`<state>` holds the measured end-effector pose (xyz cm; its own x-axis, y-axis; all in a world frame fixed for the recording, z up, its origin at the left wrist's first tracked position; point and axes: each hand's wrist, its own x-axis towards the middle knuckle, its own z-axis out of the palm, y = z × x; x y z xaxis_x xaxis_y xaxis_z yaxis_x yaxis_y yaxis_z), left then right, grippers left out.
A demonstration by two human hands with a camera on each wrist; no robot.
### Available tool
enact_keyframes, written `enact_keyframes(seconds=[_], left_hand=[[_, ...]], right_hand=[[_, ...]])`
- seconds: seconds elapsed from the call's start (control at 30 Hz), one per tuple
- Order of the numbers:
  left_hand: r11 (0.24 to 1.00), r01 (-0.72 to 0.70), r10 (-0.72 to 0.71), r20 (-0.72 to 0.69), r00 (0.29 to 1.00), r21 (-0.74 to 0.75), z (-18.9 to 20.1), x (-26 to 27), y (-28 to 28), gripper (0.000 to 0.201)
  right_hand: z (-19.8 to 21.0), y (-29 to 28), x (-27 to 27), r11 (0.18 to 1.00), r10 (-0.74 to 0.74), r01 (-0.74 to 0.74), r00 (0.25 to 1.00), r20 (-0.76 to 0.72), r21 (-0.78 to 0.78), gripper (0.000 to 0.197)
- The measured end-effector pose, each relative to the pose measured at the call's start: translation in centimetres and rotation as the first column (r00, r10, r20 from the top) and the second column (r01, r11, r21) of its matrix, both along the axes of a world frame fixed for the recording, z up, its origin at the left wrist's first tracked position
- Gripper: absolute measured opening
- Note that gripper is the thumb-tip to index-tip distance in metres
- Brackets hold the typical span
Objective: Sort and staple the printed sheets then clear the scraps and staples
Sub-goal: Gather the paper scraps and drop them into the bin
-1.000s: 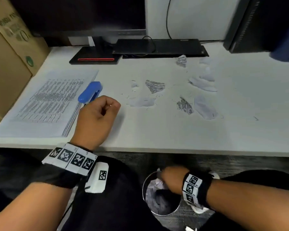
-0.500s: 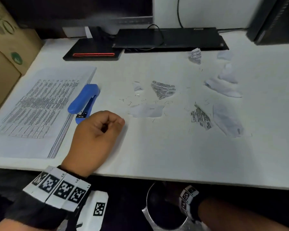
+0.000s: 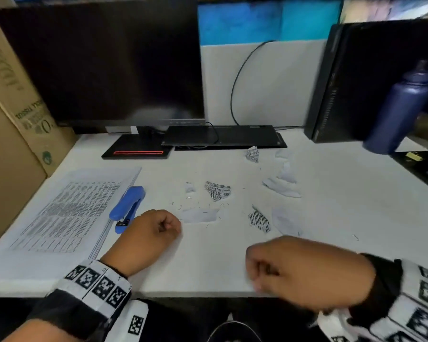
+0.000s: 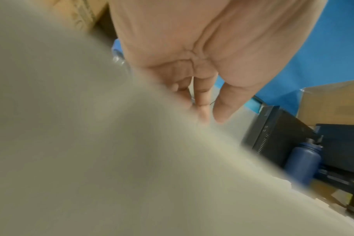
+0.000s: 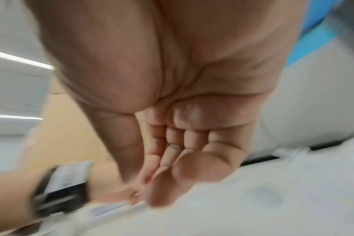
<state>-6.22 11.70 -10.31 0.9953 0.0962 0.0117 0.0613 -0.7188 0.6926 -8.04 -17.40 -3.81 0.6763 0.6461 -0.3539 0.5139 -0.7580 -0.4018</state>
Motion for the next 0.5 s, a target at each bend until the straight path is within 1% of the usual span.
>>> enact_keyframes(seconds=[0.03,0.07,0.1,0.17,0.2,0.23,0.27,0.3,0.33,0.37,0.4,0.43,0.47,0.5], left_hand=[[0.998,0.022,-0.022,0.007,1.0,0.056,0.8,0.7,-0.2,0.012],[0.989,0.038,-0.04,0.008,0.999,0.141,1.6,1.4,-0.4,0.007],[0.969,0.056,-0.058,0.0,0.998,0.241,2.3,2.2,-0.8,0.005],[0.884,0.094,-0.084,-0.044,0.996,0.457,3.2,4.1,-1.7,0.022],[0.829,0.113,-0.081,-0.082,0.993,0.548,3.6,5.0,-2.3,0.029],[0.778,0.135,-0.077,-0.12,0.99,0.613,4.0,5.6,-2.9,0.034],[0.744,0.158,-0.067,-0.163,0.984,0.649,4.4,6.0,-3.4,0.038],[0.731,0.177,-0.058,-0.197,0.979,0.66,4.5,6.4,-3.7,0.041],[0.728,0.189,-0.049,-0.224,0.973,0.659,4.6,6.7,-4.0,0.044],[0.731,0.194,-0.043,-0.239,0.97,0.654,4.5,6.9,-4.2,0.046],[0.739,0.193,-0.041,-0.243,0.969,0.645,4.4,7.1,-4.3,0.046],[0.745,0.196,-0.045,-0.246,0.968,0.637,4.2,7.3,-4.4,0.045],[0.754,0.198,-0.046,-0.251,0.967,0.627,3.9,7.4,-4.4,0.042],[0.765,0.192,-0.043,-0.249,0.968,0.614,3.7,7.5,-4.4,0.039]], right_hand=[[0.4,-1.1,1.7,0.998,-0.064,0.064,0.995,0.07,0.014,0.006],[1.0,-2.3,3.7,0.991,-0.136,0.132,0.976,0.168,0.036,0.006],[1.5,-3.4,5.9,0.977,-0.21,0.212,0.945,0.251,0.019,0.006],[1.4,-4.2,8.6,0.934,-0.311,0.35,0.898,0.312,-0.077,0.012],[0.6,-4.2,9.7,0.917,-0.317,0.374,0.895,0.315,-0.138,0.016],[0.1,-3.8,10.1,0.909,-0.314,0.377,0.899,0.305,-0.175,0.016],[0.0,-3.4,10.2,0.904,-0.312,0.376,0.905,0.288,-0.204,0.015],[-0.2,-3.1,10.4,0.902,-0.315,0.374,0.911,0.266,-0.214,0.033],[-0.4,-2.8,10.5,0.894,-0.32,0.381,0.911,0.259,-0.237,0.055],[-0.5,-2.4,10.7,0.883,-0.326,0.389,0.911,0.253,-0.264,0.064],[-0.6,-2.1,10.9,0.877,-0.318,0.384,0.915,0.249,-0.288,0.061],[-0.8,-1.7,11.2,0.874,-0.31,0.379,0.917,0.252,-0.304,0.047],[-1.0,-1.4,11.4,0.871,-0.294,0.368,0.921,0.255,-0.325,0.025],[-1.4,-1.3,11.7,0.87,-0.311,0.384,0.914,0.261,-0.308,0.027]])
